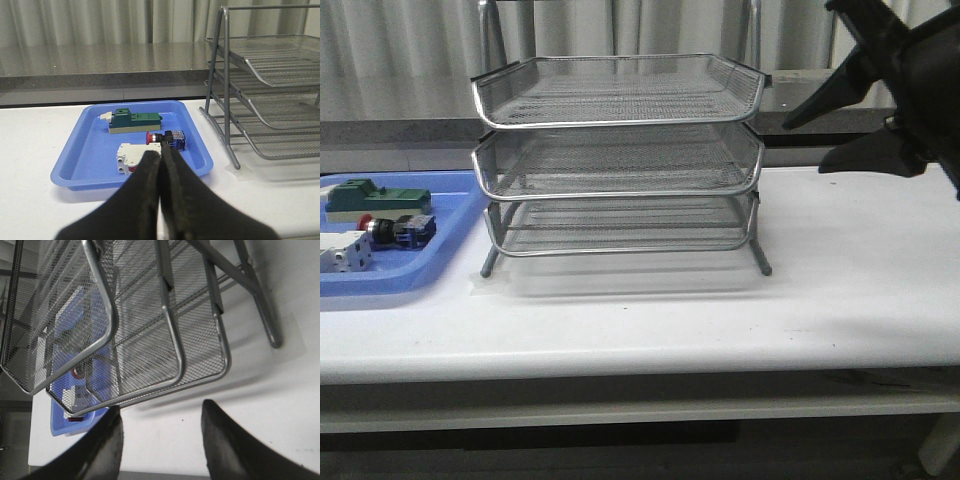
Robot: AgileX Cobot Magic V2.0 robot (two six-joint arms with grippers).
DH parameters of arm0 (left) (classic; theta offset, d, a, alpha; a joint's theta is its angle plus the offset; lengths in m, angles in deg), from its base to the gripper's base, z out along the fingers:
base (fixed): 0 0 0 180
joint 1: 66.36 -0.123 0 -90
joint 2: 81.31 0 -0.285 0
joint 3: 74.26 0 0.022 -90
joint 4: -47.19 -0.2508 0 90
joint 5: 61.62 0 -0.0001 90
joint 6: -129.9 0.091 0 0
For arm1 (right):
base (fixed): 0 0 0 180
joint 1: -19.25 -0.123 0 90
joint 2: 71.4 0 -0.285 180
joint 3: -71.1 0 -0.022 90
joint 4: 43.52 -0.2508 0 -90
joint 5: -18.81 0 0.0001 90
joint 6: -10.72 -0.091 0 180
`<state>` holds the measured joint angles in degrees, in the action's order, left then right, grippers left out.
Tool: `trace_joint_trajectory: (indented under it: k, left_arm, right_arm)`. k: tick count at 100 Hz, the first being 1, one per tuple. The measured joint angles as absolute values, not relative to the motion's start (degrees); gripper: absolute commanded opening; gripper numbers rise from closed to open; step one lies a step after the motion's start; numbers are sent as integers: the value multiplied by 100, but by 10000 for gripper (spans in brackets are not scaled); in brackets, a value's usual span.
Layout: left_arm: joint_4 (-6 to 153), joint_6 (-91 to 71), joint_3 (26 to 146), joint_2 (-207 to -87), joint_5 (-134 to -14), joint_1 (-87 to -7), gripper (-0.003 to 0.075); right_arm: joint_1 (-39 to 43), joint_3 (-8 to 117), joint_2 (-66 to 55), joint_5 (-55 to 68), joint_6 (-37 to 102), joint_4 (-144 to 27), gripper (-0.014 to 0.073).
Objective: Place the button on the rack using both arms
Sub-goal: 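Move the right gripper to the front edge of the middle rack tier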
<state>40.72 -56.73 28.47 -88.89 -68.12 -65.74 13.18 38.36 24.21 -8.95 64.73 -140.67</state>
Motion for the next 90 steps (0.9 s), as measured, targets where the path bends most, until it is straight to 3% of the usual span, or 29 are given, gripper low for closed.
trace_joint_trajectory:
  k: [29,72,79,90]
  left_arm:
    - [4072,-5673,2847,-8889,-6812,-6574,-20]
    - [4072,-5673,2847,-8889,-6812,-6574,-20]
    - [4072,-5673,2847,-8889,-6812,-6574,-20]
    - [4072,-5673,2847,-8889,-6812,-6574,-20]
  right_arm:
    - [1268,4408,3584,-1353,6897,-14579,381]
    - [992,5164,4350,-1460,6920,-14651,376]
    - [983,5179,4401,-1460,6920,-14651,342]
    - [983,5187,4415,-1460,6920,-14651,221]
